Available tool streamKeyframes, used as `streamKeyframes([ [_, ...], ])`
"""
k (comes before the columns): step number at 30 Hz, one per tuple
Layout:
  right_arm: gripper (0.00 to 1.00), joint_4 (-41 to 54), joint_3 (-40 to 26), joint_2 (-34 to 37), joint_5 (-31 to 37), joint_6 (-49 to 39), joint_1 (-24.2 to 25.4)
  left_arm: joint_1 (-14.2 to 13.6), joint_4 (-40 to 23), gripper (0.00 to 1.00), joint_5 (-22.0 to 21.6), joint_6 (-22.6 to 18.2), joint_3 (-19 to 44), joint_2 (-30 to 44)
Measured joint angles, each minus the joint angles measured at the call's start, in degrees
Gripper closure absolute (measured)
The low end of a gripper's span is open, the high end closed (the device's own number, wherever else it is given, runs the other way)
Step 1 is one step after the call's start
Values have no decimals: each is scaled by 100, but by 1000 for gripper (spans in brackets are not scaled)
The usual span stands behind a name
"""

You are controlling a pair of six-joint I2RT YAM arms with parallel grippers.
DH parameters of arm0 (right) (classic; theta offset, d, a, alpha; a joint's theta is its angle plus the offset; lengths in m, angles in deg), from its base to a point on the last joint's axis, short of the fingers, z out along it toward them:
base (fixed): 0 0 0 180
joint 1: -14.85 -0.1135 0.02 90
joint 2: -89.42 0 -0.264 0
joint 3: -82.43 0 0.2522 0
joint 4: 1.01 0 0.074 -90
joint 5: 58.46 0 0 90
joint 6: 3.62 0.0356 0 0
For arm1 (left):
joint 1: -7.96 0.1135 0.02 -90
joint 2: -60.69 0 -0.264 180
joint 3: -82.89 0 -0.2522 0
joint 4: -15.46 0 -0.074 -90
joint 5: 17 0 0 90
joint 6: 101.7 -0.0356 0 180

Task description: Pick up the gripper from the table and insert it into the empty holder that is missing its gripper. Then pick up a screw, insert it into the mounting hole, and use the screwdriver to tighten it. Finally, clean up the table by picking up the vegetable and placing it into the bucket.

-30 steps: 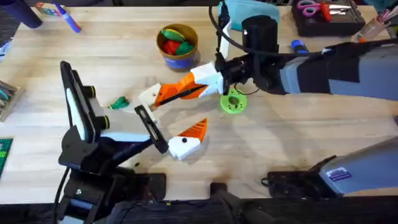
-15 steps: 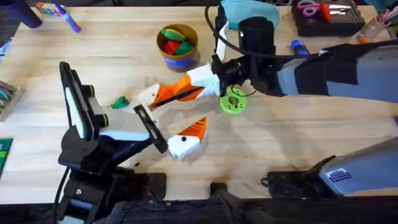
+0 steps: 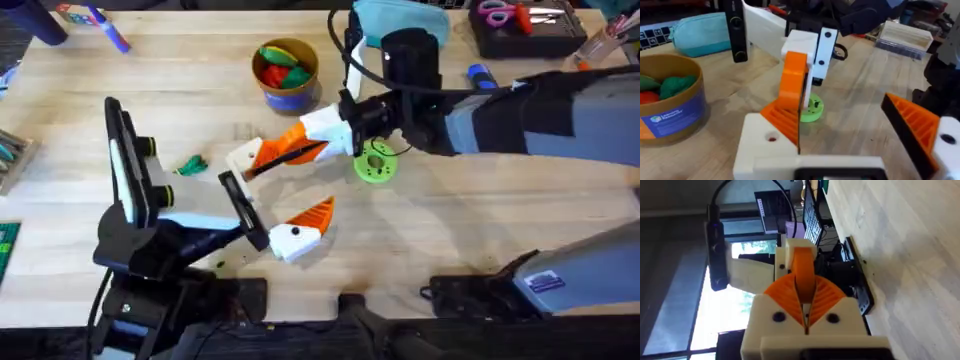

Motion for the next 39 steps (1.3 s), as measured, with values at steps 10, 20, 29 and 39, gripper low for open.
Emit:
streamKeyframes([
  [10, 981, -5, 0, 0, 127, -62, -64, 48, -22, 9, 196, -16, 0, 0],
  [20, 981, -15, -2, -28, 499, -179, -241, 117, -25, 9, 129, 32, 0, 0],
  [29, 981, -15, -2, -52, 581, -266, -269, 133, -23, 9, 105, 32, 0, 0],
  [39, 966, 1, -2, -52, 505, -310, -247, 131, -23, 9, 135, 27, 0, 0],
])
